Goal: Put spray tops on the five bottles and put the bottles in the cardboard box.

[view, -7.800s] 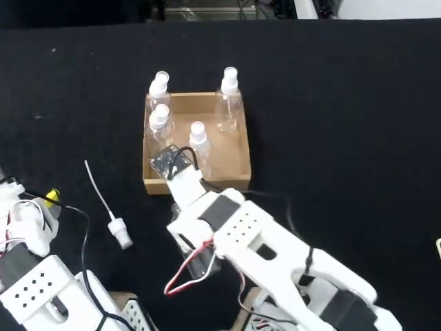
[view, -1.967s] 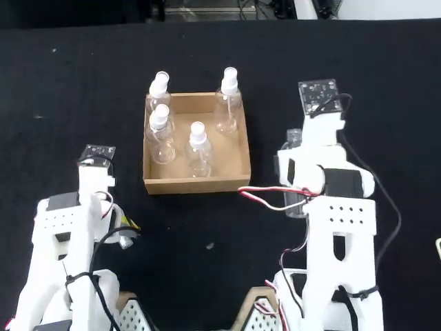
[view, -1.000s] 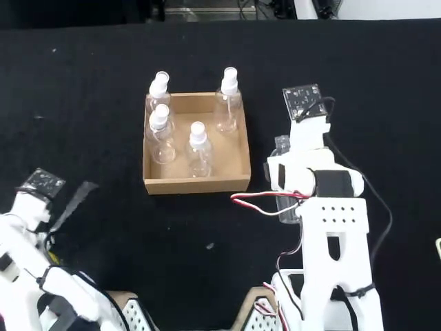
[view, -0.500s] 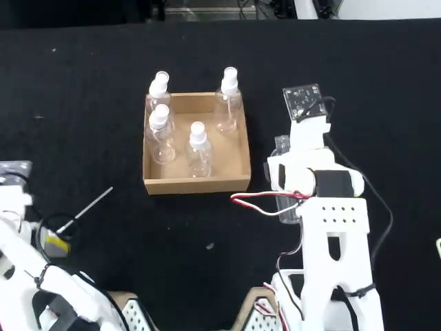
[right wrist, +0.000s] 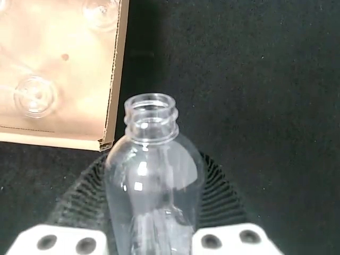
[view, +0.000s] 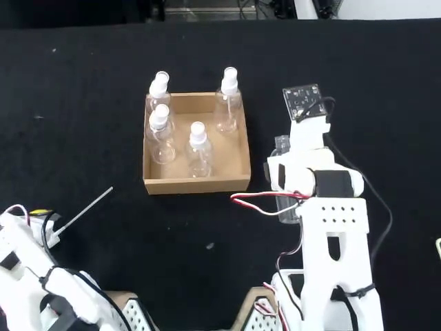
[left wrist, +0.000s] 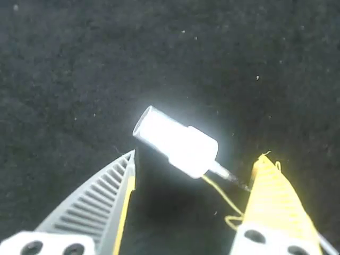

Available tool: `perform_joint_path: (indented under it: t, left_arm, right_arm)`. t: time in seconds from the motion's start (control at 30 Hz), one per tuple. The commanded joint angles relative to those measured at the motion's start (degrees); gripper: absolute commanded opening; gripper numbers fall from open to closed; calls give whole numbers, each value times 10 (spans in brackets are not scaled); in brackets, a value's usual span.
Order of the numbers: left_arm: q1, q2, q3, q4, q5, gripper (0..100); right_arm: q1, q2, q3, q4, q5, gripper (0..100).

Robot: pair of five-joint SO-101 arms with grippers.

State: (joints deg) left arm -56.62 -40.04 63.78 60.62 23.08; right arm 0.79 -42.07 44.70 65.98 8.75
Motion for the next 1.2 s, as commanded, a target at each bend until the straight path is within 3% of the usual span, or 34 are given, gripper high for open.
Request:
perform_joint_path:
  t: [0.0,0.53,0.77,0.93,1.17]
  left_arm:
    - [6,-4,7,-33,52,325]
    - [24,-3,78,-147,65,314]
    - [27,-10,75,-149,62,20]
    - [36,-10,45,-148,60,68]
    - [36,-10,-34,-149,-52,68]
  right_arm:
    - [-7,-15,-3,-13,0,11]
    - [-7,-15,-3,-11,0,11]
    - [-7,-15,-3,-13,0,11]
    - [-7,-15,-3,-13,0,11]
    - [2,-19,-7,-10,-2,11]
